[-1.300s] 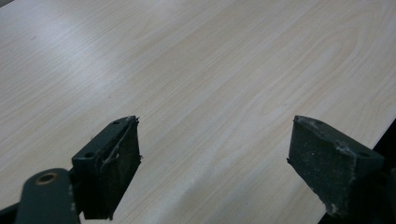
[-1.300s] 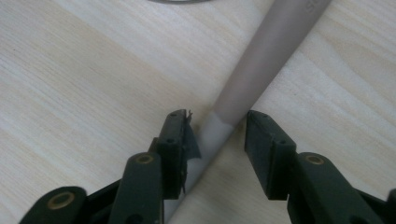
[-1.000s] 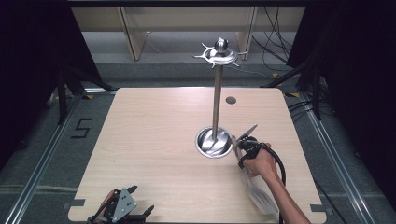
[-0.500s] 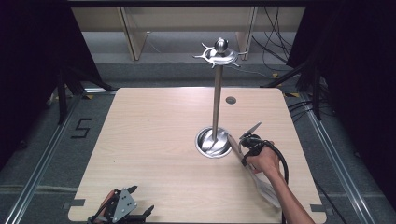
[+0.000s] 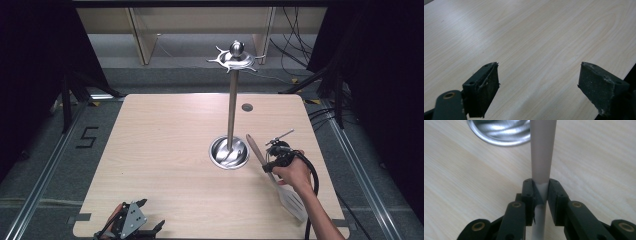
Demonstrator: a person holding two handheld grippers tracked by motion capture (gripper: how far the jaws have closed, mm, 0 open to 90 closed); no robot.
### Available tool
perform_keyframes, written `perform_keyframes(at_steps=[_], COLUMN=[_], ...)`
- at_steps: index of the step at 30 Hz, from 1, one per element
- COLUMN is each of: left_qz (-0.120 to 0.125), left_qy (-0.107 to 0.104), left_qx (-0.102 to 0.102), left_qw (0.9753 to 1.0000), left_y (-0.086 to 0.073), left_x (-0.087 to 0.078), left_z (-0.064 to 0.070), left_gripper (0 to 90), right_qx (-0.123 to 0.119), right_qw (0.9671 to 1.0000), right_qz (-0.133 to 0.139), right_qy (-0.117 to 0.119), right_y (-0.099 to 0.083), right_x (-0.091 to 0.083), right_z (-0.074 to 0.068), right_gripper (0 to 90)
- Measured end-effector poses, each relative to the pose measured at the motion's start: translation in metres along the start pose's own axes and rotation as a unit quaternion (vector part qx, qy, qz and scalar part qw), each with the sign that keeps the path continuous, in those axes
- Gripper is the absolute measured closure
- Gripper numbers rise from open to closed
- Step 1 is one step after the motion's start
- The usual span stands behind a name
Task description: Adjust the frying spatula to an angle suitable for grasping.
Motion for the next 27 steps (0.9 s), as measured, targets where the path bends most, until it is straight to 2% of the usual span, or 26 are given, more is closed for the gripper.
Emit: perform_keyframes(at_steps=[2,3,4,5,6,7,8,11,12,13,14,15,16,17,19,20,21,24,25,26,27], left_qz=[0.002,0.001,-0.004,0.001,-0.004,0.0,0.001,0.004,0.005,0.004,0.002,-0.004,0.002,-0.001,0.001,0.0,0.001,0.005,0.004,0.002,0.012], left_qy=[0.004,0.004,0.004,0.009,0.0,-0.001,-0.001,0.004,0.006,0.007,0.009,0.0,0.001,0.006,0.009,-0.001,-0.001,0.003,0.003,-0.001,0.0], left_qx=[-0.004,0.0,0.013,0.015,0.011,0.003,-0.002,-0.007,-0.008,-0.003,0.006,0.011,0.002,0.012,0.01,0.0,-0.001,-0.003,-0.003,-0.002,0.014], left_qw=[1.0,1.0,0.9999,0.9998,0.9999,1.0,1.0,1.0,0.9999,1.0,0.9999,0.9999,1.0,0.9999,0.9999,1.0,1.0,1.0,1.0,1.0,0.9998], left_y=[0.0,0.0,-0.001,-0.001,-0.001,0.0,0.0,0.0,0.0,0.0,0.0,-0.001,0.0,-0.001,-0.001,0.0,0.0,0.001,0.001,0.001,0.003], left_x=[0.001,0.001,0.002,0.002,0.0,0.0,0.0,0.002,0.002,0.002,0.002,0.0,0.0,0.002,0.002,0.0,0.0,0.0,0.0,0.0,0.001], left_z=[0.0,0.0,-0.001,-0.001,0.0,0.001,0.001,0.001,0.001,0.0,-0.001,0.0,0.001,-0.001,-0.001,0.001,0.001,0.001,0.001,0.001,-0.001], left_gripper=[15.8,15.8,15.8,15.8,15.8,15.9,15.8,15.8,15.8,15.8,15.8,15.8,15.8,15.8,15.8,15.8,15.8,15.8,15.8,15.8,15.8], right_qx=[-0.006,-0.006,0.0,0.0,-0.017,-0.031,-0.039,-0.039,-0.043,-0.041,-0.053,-0.071,-0.101,-0.093,-0.091,-0.101,-0.101,-0.105,-0.098,-0.108,-0.114], right_qw=[0.9996,0.9996,0.9985,0.9985,0.9981,0.9969,0.9932,0.9933,0.9923,0.9905,0.988,0.988,0.9822,0.9811,0.9811,0.9778,0.9756,0.9701,0.9702,0.9654,0.9626], right_qz=[0.028,0.028,0.055,0.055,0.059,0.072,0.11,0.108,0.116,0.131,0.145,0.137,0.159,0.17,0.171,0.184,0.195,0.218,0.221,0.237,0.245], right_qy=[0.0,0.0,-0.001,-0.001,0.012,0.006,0.006,0.009,0.01,0.01,0.005,-0.001,0.001,-0.002,-0.001,0.0,-0.012,-0.019,-0.015,-0.017,-0.018], right_y=[0.0,0.0,0.001,0.001,0.0,0.001,0.004,0.0,0.0,0.0,0.001,-0.001,0.002,0.001,0.0,0.002,0.002,0.003,0.002,0.005,0.006], right_x=[-0.01,-0.01,-0.015,-0.015,-0.022,-0.026,-0.032,-0.039,-0.042,-0.043,-0.045,-0.051,-0.057,-0.061,-0.065,-0.069,-0.075,-0.083,-0.085,-0.089,-0.091], right_z=[-0.01,-0.01,-0.017,-0.017,-0.021,-0.021,-0.023,-0.027,-0.029,-0.032,-0.033,-0.033,-0.037,-0.04,-0.042,-0.044,-0.045,-0.047,-0.049,-0.049,-0.05], right_gripper=[76.9,76.9,76.9,76.9,76.9,76.9,76.9,76.9,76.9,76.9,76.9,76.9,76.9,76.9,76.9,76.9,76.9,76.9,76.9,76.9,76.9])
Point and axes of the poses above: each handheld gripper's, and its own axes: x roughly forward along the jaws, y roughly out of its top, z roughly to its right, the point moved 10 cm from there along x, roughly forward along the jaws, and after that the axes turned 15 degrees about y, right-handed, at the moved point
